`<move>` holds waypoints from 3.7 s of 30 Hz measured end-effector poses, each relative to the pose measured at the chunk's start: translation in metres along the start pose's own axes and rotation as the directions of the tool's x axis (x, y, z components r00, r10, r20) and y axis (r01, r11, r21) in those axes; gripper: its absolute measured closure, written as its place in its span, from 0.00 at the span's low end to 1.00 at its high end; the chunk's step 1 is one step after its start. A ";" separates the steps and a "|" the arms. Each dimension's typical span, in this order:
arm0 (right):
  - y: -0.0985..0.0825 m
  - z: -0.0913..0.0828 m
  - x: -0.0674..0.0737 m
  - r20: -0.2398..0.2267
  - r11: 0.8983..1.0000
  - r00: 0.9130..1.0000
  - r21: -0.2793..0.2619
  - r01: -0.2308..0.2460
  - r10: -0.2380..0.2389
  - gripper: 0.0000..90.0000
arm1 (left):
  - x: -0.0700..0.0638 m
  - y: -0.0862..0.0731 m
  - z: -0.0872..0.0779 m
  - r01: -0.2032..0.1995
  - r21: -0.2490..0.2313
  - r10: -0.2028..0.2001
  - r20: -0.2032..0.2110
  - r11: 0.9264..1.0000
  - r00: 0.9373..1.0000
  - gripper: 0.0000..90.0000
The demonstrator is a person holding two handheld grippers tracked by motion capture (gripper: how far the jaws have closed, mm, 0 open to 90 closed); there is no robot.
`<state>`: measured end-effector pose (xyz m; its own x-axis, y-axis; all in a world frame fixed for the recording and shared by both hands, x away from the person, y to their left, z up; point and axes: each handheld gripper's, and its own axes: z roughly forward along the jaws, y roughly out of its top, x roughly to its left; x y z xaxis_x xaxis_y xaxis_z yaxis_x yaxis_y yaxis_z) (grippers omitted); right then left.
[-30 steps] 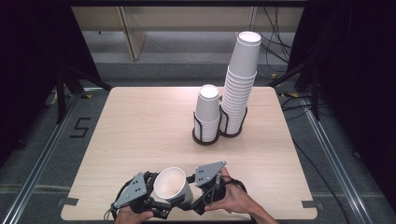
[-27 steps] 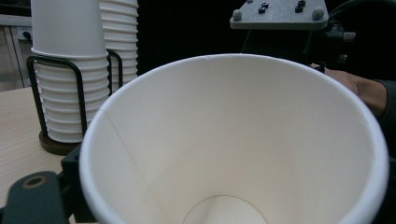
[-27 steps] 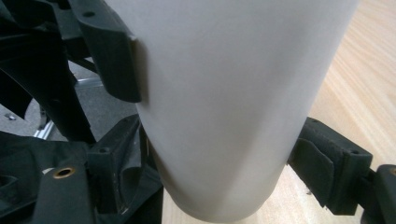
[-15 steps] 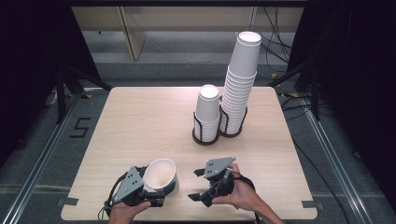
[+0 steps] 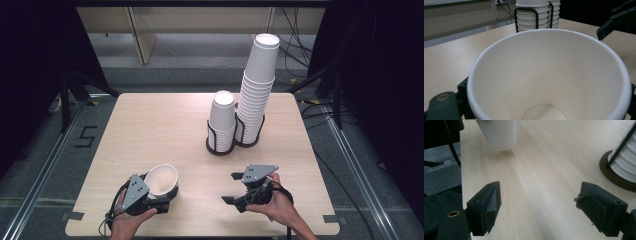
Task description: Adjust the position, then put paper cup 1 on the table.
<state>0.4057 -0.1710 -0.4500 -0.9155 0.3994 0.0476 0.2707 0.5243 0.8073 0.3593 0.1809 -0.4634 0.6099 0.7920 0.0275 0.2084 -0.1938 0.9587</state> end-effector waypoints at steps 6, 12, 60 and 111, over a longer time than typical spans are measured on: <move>-0.010 -0.005 -0.005 0.025 1.000 0.999 0.003 -0.031 0.031 0.22 | 0.009 -0.002 0.001 0.022 0.006 -0.021 -0.056 1.000 0.998 0.13; -0.012 -0.009 -0.005 0.037 0.999 0.998 -0.002 -0.048 0.048 0.21 | 0.014 -0.003 0.005 0.030 0.001 -0.030 -0.076 1.000 0.997 0.13; -0.020 -0.011 -0.015 0.068 0.997 0.995 0.019 -0.078 0.077 0.22 | 0.142 0.031 0.123 0.123 0.023 -0.107 -0.354 0.992 0.929 0.13; -0.019 -0.011 -0.011 0.054 0.998 0.997 0.037 -0.054 0.051 0.23 | 0.160 -0.003 0.130 0.188 0.167 -0.120 -0.349 0.968 0.929 0.16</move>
<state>0.4078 -0.1937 -0.4598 -0.8830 0.4658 0.0574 0.3300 0.5294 0.7816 0.5558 0.2332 -0.4984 0.2751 0.9614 0.0090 0.4437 -0.1352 0.8859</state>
